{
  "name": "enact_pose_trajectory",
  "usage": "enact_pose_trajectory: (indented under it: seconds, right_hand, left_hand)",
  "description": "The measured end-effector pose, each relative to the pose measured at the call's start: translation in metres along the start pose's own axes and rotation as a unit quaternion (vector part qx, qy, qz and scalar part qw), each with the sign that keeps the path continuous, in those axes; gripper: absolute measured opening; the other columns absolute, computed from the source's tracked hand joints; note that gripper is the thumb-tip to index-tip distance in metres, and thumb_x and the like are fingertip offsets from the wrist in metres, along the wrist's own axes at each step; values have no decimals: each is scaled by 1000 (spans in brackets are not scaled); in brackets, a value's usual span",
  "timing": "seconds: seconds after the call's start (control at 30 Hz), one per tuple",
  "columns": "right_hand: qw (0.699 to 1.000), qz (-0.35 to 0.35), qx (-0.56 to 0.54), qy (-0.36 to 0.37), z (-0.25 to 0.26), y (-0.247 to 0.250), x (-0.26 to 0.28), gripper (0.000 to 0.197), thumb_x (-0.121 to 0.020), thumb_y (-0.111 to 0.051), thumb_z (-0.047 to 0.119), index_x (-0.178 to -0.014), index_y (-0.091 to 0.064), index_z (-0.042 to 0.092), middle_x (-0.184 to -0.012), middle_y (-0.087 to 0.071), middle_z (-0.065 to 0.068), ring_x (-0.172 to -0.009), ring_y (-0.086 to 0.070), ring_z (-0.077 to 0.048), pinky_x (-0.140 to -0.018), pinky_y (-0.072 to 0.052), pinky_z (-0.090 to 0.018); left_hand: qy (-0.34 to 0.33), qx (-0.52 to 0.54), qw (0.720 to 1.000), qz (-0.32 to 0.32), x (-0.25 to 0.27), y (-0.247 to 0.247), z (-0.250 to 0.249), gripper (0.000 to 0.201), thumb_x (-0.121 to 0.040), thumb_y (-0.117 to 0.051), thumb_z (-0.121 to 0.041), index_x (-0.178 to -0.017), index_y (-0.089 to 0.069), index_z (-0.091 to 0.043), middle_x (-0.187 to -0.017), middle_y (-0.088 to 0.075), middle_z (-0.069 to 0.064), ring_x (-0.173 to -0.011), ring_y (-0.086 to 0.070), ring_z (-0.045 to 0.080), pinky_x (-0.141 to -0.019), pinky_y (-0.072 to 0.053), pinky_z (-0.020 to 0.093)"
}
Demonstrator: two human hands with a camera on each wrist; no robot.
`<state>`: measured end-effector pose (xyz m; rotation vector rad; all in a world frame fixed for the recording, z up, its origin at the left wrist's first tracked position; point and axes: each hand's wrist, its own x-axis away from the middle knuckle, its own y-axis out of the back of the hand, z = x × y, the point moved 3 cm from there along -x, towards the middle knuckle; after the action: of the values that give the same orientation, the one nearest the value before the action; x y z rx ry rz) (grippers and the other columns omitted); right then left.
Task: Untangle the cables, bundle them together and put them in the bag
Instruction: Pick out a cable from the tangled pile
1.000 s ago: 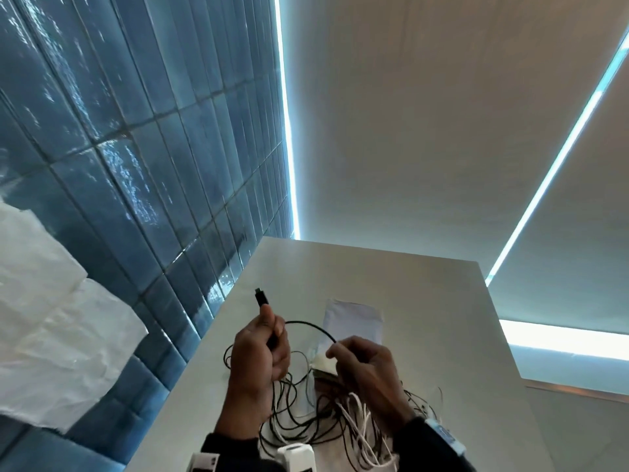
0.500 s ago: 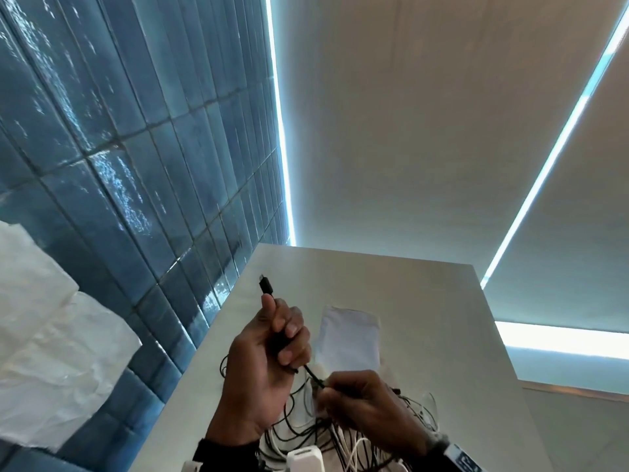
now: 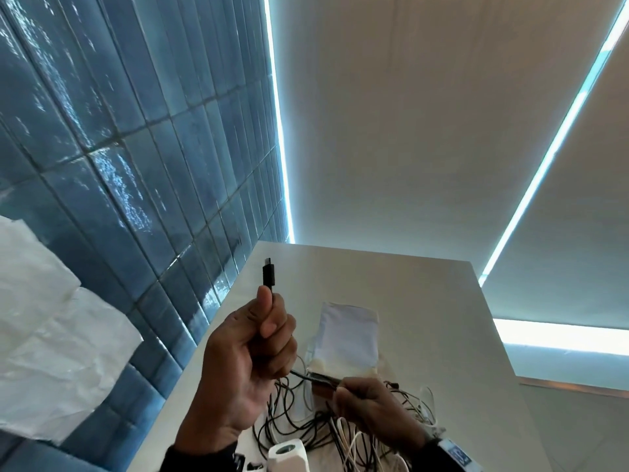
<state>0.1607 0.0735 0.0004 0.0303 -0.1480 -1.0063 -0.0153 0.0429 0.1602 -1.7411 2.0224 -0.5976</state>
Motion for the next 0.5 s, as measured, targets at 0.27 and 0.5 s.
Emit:
enact_pose_trajectory:
  seconds: [0.27, 0.5]
  right_hand:
    - [977, -160, -137, 11, 70, 27, 16, 21, -92, -60, 13, -74, -64, 2, -48, -31, -2, -40, -20, -9, -41, -16, -15]
    - [988, -45, -132, 73, 107, 5, 48, 24, -91, -61, 11, -69, -62, 1, -46, -53, 9, -33, -30, -8, -37, -27, -15]
  left_hand:
    - [128, -172, 971, -109, 4, 20, 44, 42, -97, -40, -40, -63, -38, -14, -62, -62, 22, -36, -43, 20, -40, -13, 26]
    - [166, -4, 981, -104, 1, -8, 65, 41, -98, -36, -40, -68, -38, -13, -105, -68, 31, -80, -69, 34, -62, -56, 36]
